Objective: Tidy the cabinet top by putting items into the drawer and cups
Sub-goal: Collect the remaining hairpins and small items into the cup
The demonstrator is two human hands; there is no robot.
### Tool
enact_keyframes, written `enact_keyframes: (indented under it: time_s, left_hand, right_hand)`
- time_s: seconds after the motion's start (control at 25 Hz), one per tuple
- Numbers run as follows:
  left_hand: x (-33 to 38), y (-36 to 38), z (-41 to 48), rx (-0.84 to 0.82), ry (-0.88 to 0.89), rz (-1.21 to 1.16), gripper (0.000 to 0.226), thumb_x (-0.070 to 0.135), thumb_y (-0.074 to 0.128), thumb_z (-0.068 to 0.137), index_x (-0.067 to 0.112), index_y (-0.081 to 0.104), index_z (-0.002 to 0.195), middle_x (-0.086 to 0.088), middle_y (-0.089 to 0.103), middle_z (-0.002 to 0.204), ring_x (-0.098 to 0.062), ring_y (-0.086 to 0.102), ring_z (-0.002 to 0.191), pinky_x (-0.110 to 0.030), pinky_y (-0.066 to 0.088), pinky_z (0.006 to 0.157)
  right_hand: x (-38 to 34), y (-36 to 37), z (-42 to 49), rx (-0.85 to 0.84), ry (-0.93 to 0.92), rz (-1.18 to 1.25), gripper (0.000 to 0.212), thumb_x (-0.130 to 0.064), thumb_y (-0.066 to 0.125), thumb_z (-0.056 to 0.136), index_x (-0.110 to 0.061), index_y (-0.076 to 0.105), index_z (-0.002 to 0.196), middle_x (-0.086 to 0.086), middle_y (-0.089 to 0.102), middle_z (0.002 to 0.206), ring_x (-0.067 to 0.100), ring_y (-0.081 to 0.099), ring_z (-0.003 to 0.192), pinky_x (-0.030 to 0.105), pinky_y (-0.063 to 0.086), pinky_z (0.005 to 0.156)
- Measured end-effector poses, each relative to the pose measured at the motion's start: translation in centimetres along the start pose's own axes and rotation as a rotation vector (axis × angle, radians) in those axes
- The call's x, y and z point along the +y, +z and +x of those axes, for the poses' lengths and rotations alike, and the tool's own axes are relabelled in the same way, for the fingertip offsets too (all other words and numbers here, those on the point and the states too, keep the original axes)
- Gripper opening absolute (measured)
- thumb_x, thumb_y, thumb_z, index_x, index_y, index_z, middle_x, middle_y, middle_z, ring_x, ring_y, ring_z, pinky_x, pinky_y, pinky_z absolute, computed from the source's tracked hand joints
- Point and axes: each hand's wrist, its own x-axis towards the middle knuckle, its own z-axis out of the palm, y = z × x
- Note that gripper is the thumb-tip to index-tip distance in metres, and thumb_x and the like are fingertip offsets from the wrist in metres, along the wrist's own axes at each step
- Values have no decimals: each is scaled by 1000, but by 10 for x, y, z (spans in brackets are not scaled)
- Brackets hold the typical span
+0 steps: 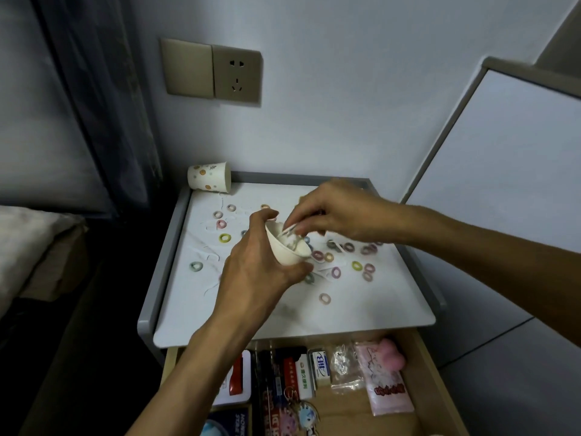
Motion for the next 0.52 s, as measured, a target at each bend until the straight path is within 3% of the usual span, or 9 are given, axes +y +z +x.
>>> enact_keyframes:
  time_s: [0.12, 0.24, 0.32, 0.4, 0.52]
  left_hand:
    - [2, 1, -3, -1, 18, 1, 85, 40, 84, 64, 39, 34, 132, 12, 62, 110, -13, 62, 94, -34, 53, 75]
    - [1, -4, -2, 15, 29, 13, 86, 39, 86, 64, 38, 34, 132, 12, 56, 113, -13, 58, 97, -24, 48, 72]
    - [-1, -6, -1, 19, 22, 22, 86, 38, 86, 64, 38, 35, 133, 13, 53, 114, -13, 57, 97, -19, 46, 69]
    - [0, -6, -2, 13, 25, 20, 86, 38, 86, 65, 38, 34, 134, 14, 53, 115, -11, 56, 98, -11, 42, 66]
    - [0, -6, 0, 16, 33, 13, 86, 38, 86, 65, 37, 34, 134, 14, 53, 115, -9, 55, 97, -6, 38, 64]
  right_hand:
    - [-6, 0, -7, 6, -38, 128, 17, -22, 70, 87, -24, 75, 103, -16, 68, 95, -1, 63, 83, 14, 49, 72]
    - [31, -2, -14, 213, 177, 245, 9, -25, 67, 90, -22, 73, 96, -8, 71, 90, 2, 66, 74, 19, 53, 65]
    - [68, 13, -13, 242, 405, 129, 9, -26, 68, 89, -19, 72, 92, -2, 72, 86, 4, 65, 67, 18, 49, 61]
    - [99, 40, -10, 160, 607, -28, 17, -31, 71, 87, -14, 71, 90, 4, 73, 88, 12, 66, 73, 24, 47, 62]
    - [119, 71, -5, 119, 730, -114, 28, -33, 71, 86, -6, 72, 90, 11, 72, 88, 23, 66, 78, 34, 51, 68]
